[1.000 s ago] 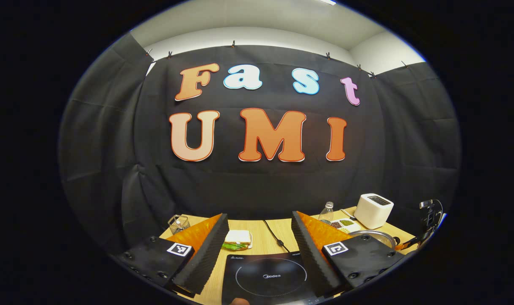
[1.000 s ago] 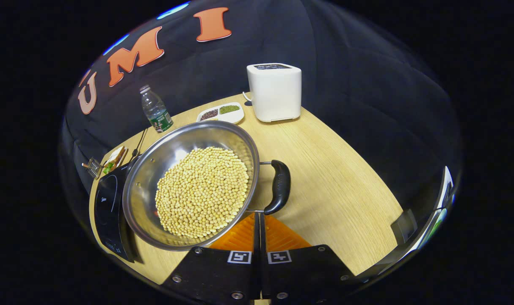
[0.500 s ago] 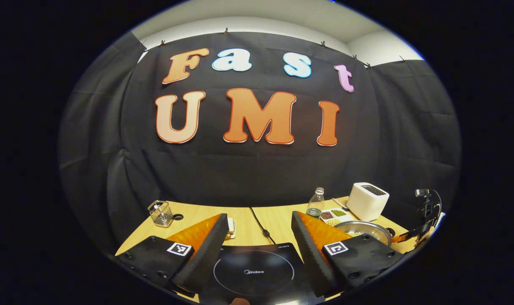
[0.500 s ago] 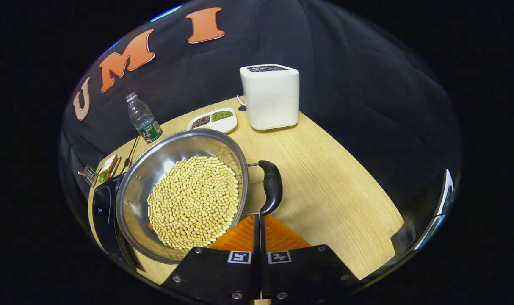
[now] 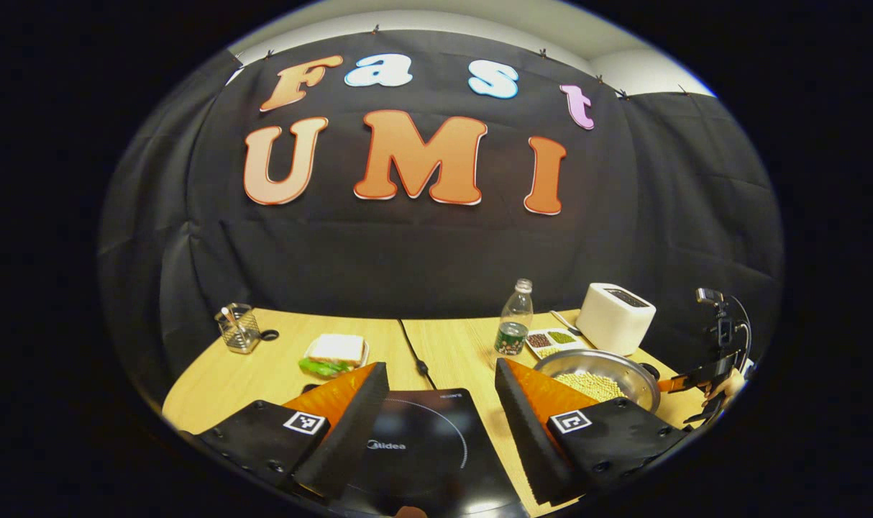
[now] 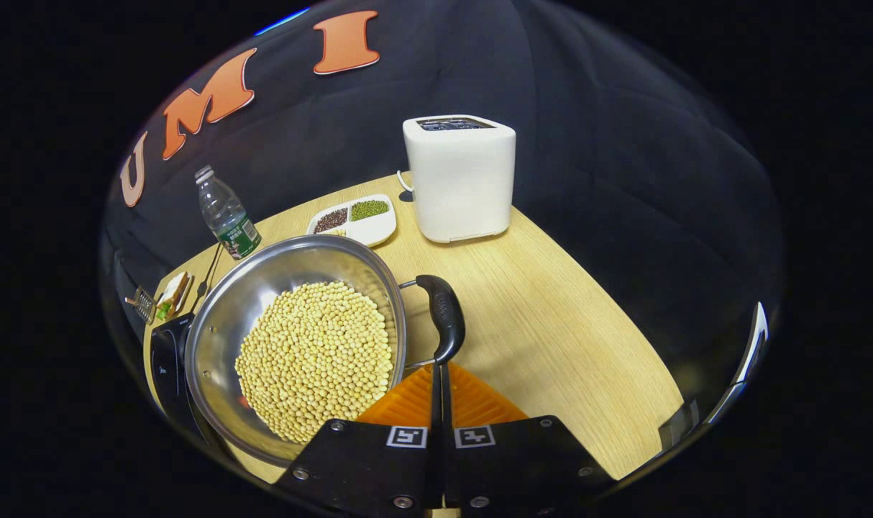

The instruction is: First push the handle of the pot to place it horizontally, then grasp the pot with both hands and set it on the induction cooktop.

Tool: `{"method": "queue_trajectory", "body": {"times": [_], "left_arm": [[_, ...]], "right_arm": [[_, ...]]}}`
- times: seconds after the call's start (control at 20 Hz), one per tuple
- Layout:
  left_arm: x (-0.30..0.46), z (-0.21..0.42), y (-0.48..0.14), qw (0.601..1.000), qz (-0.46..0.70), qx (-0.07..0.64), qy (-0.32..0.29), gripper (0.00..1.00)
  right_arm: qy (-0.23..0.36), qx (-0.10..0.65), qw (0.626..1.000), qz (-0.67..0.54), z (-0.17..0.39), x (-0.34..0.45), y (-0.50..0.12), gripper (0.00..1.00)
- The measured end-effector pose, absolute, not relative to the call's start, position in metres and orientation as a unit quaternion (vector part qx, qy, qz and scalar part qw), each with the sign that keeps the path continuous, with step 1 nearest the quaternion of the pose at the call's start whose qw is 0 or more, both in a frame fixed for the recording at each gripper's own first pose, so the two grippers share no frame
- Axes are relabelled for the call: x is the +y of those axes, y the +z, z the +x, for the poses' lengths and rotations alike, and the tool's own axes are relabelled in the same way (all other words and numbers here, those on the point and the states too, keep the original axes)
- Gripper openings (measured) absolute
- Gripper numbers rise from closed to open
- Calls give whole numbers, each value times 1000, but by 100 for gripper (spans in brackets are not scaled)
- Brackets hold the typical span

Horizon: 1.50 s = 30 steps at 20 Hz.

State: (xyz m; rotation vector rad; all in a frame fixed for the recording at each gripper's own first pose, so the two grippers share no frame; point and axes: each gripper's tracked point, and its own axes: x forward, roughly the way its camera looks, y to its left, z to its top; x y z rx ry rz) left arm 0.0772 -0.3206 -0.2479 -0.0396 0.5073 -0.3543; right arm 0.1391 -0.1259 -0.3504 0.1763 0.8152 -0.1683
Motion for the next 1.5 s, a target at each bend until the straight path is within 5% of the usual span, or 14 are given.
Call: {"method": "queue_trajectory", "body": {"times": [0.55, 0.8, 0.9, 0.95, 1.0, 1.05, 1.1, 1.15, 1.35, 1.5], "left_arm": [[-403, 60, -315, 939, -8, 285, -193, 98], [-441, 60, -351, 927, 3, 313, -205, 97], [-450, 63, -364, 923, 7, 326, -205, 98], [-454, 66, -371, 922, 14, 330, -204, 98], [-457, 70, -377, 920, 19, 334, -204, 98], [-462, 72, -383, 918, 23, 338, -205, 98], [-465, 74, -389, 916, 26, 345, -201, 98], [-466, 76, -394, 916, 32, 350, -195, 98], [-469, 82, -419, 907, 42, 376, -186, 99], [-470, 83, -431, 901, 43, 391, -182, 99]], "right_arm": [[-77, 367, 924, 76, 162, -131, -349, 0], [-90, 286, 953, 45, 172, -154, -307, 0], [-71, 245, 967, 22, 179, -151, -289, 13], [-56, 233, 971, 11, 182, -142, -284, 30], [-45, 227, 973, 4, 184, -136, -283, 27], [-40, 228, 973, 1, 189, -131, -286, 49], [-28, 230, 973, 3, 192, -125, -290, 53], [-19, 235, 972, 7, 195, -119, -295, 70], [-24, 279, 960, 21, 210, -121, -328, 89], [-27, 302, 952, 35, 215, -124, -346, 91]]}}
